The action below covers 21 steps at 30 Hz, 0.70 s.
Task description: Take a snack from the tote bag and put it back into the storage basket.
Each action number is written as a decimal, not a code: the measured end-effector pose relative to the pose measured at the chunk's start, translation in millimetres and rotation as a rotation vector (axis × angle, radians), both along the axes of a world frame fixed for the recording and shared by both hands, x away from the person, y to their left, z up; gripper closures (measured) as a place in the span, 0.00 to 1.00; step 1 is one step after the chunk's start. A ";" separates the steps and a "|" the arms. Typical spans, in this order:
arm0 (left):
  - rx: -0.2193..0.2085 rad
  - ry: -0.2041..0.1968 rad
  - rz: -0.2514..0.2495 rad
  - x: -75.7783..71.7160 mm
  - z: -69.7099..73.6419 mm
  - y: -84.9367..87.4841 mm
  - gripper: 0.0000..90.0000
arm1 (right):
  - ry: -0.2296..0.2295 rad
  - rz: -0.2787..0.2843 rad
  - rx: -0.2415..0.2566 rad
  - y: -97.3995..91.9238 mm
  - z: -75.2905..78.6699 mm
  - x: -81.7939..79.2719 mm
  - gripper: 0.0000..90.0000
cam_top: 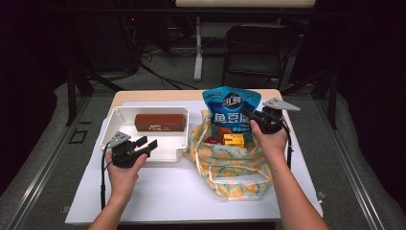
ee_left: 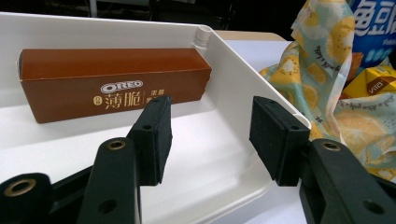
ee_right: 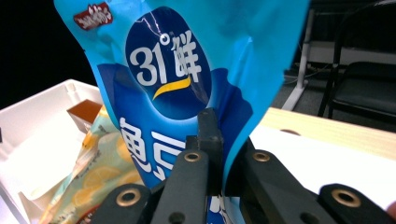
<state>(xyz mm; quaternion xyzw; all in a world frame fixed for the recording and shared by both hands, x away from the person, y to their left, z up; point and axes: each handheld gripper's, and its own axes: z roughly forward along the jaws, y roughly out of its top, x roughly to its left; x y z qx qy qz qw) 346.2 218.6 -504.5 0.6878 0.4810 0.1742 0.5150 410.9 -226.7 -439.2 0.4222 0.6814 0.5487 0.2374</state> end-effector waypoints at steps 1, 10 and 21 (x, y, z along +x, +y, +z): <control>0.000 0.004 0.000 0.1 0.0 0.3 0.55 | -0.004 -0.001 0.009 -1.4 3.2 -0.9 1.00; -0.006 -0.003 0.000 1.5 0.2 -2.3 0.55 | -0.040 -0.007 0.041 -6.8 26.5 -8.5 1.00; -0.029 -0.022 0.005 1.5 6.8 0.3 0.55 | -0.080 0.017 0.070 1.5 57.7 -16.2 1.00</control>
